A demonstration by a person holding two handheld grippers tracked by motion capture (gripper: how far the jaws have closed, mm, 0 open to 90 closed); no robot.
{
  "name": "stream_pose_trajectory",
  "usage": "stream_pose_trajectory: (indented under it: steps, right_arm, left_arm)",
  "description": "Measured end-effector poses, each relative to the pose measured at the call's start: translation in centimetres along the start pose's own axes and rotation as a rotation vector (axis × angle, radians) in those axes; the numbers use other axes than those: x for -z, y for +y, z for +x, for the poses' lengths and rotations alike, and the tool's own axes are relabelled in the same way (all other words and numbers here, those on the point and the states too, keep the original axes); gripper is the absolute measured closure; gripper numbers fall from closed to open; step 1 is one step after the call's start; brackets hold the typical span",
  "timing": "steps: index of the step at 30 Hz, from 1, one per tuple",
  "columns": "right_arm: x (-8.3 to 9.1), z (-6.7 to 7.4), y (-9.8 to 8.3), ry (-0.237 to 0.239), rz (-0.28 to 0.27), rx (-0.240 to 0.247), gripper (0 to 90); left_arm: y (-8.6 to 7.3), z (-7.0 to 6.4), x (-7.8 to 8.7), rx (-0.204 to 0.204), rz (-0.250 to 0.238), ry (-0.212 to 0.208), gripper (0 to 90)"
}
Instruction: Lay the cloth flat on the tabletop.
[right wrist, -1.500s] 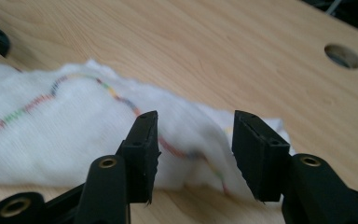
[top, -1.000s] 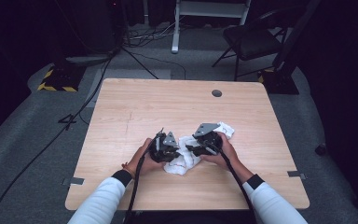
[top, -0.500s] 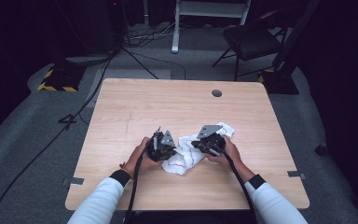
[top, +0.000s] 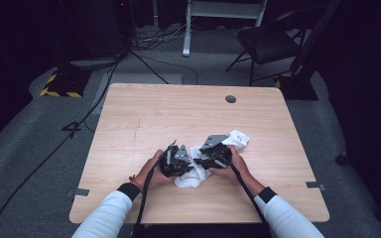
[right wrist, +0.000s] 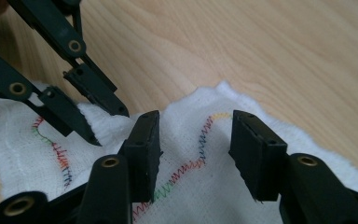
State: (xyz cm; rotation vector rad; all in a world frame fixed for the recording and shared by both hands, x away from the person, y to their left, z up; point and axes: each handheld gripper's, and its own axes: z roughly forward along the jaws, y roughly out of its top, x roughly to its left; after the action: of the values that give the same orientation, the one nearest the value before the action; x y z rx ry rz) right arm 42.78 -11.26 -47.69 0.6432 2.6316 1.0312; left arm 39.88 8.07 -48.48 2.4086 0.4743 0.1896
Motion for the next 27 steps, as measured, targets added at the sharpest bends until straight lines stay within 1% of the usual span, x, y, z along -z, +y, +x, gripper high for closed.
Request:
stream_pose_trajectory:
  steps: [2,3,4,5,6,7,10,11,12,13,15,19,20,21,22,24,26,27]
  right_arm:
    - [-0.2,0.0,-0.1,0.000,0.008,-0.003,55.0]
    - [-0.2,-0.1,-0.2,0.000,0.014,-0.001,59.1]
    - [-0.1,-0.1,-0.3,0.002,0.016,0.014,76.0]
    - [-0.1,-0.1,-0.3,0.002,0.016,0.014,76.0]
    - [-0.1,-0.1,-0.3,0.002,0.019,0.020,80.9]
    - [0.0,-0.1,-0.5,0.012,0.022,0.028,87.8]
    - [0.1,0.0,-0.5,0.007,0.029,0.038,88.5]
    - [0.2,0.0,-0.5,0.004,0.027,0.047,88.7]
    - [0.7,0.1,-0.5,-0.002,0.017,0.051,88.9]
    - [0.7,0.1,-0.5,-0.002,0.017,0.051,88.9]
    - [1.6,0.0,-0.6,-0.004,0.000,0.054,89.1]
    - [4.0,-0.4,-1.0,-0.004,-0.035,0.044,89.2]
    - [4.6,-0.4,-1.2,-0.003,-0.039,0.044,89.2]
    - [5.8,-0.5,-1.9,0.000,-0.045,0.046,89.3]
    - [5.8,-0.5,-1.9,0.000,-0.045,0.046,89.3]
    - [7.0,-0.5,-2.9,0.003,-0.046,0.044,89.2]
    - [8.0,-0.5,-3.9,0.005,-0.041,0.039,89.2]
    - [9.0,-0.4,-5.0,0.000,-0.041,0.030,89.2]
  left_arm:
    - [0.0,0.1,0.0,-0.003,-0.002,0.000,81.3]
    - [-0.1,0.1,0.0,0.003,-0.007,0.001,81.3]
    - [-0.1,0.1,0.0,0.007,-0.003,0.001,81.4]
    - [-0.1,0.2,0.0,0.006,-0.003,0.001,81.4]
    - [-0.1,0.2,0.0,0.003,0.000,0.002,81.4]
    - [-0.1,0.2,0.0,0.003,0.002,0.003,81.4]
    - [-0.1,0.2,0.0,0.002,0.004,0.009,81.4]
    - [-0.1,0.3,0.0,0.004,0.002,0.011,81.3]
    - [-0.2,0.3,0.1,0.008,0.002,0.014,81.3]
    - [-0.2,0.3,0.1,0.008,0.002,0.014,81.2]
    - [-0.2,0.4,0.3,0.012,0.001,0.020,81.2]
    - [-0.3,0.5,0.5,0.017,-0.003,0.027,80.9]
    - [-0.3,0.4,0.5,0.019,-0.006,0.027,80.8]
    - [-0.3,0.4,0.5,0.018,-0.007,0.026,80.7]
    - [-0.3,0.4,0.5,0.018,-0.007,0.026,80.6]
    - [-0.2,0.3,0.5,0.015,-0.006,0.019,80.6]
    - [-0.1,0.1,0.5,0.008,-0.002,0.015,80.3]
    - [-0.1,0.1,0.5,0.008,-0.001,0.015,80.1]
